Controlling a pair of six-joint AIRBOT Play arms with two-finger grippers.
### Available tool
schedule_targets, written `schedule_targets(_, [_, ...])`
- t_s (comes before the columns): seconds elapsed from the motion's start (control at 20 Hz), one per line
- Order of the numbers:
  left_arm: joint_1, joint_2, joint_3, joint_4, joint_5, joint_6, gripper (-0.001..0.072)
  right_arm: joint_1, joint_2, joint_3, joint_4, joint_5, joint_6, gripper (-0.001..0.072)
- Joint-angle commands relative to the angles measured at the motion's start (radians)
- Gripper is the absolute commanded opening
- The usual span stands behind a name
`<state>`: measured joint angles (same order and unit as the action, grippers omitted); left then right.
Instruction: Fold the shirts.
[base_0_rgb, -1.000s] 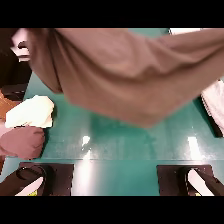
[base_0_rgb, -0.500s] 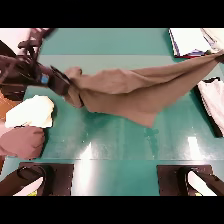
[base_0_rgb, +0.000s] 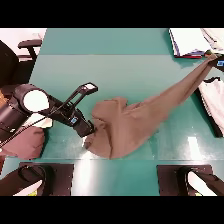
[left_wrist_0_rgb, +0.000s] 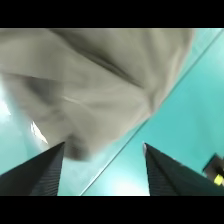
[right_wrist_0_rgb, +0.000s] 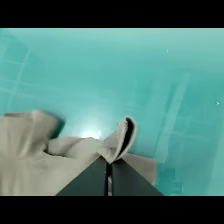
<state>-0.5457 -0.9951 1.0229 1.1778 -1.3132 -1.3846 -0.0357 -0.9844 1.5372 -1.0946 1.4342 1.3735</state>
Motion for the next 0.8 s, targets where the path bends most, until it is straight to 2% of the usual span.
schedule_targets(0.0, [0.095, 0.0, -0.031, 0.041, 0.105, -0.06, 0.0582, 0.001, 0.0, -0.001, -0.001, -0.003, -0.001, 0.001])
schedule_targets(0.05, [0.149, -0.004, -0.032, 0.039, 0.135, -0.06, 0.0574, 0.001, 0.0, -0.001, -0.001, -0.002, -0.001, 0.0011])
schedule_targets(0.1, [0.201, -0.014, -0.032, 0.027, 0.169, -0.068, 0.0487, 0.001, 0.0, -0.001, -0.001, -0.003, -0.001, 0.0011])
schedule_targets(0.25, [0.269, -0.093, -0.042, -0.073, 0.24, -0.058, 0.0483, 0.001, -0.001, -0.001, -0.001, -0.013, -0.001, 0.0011])
schedule_targets(0.5, [0.265, -0.336, -0.05, -0.334, 0.259, 0.06, 0.0484, 0.001, 0.0, -0.001, 0.0, -0.017, -0.001, 0.0011])
schedule_targets(0.75, [0.208, -0.491, -0.05, -0.34, 0.264, 0.057, 0.0484, 0.001, 0.0, -0.001, 0.0, -0.017, -0.001, 0.0011])
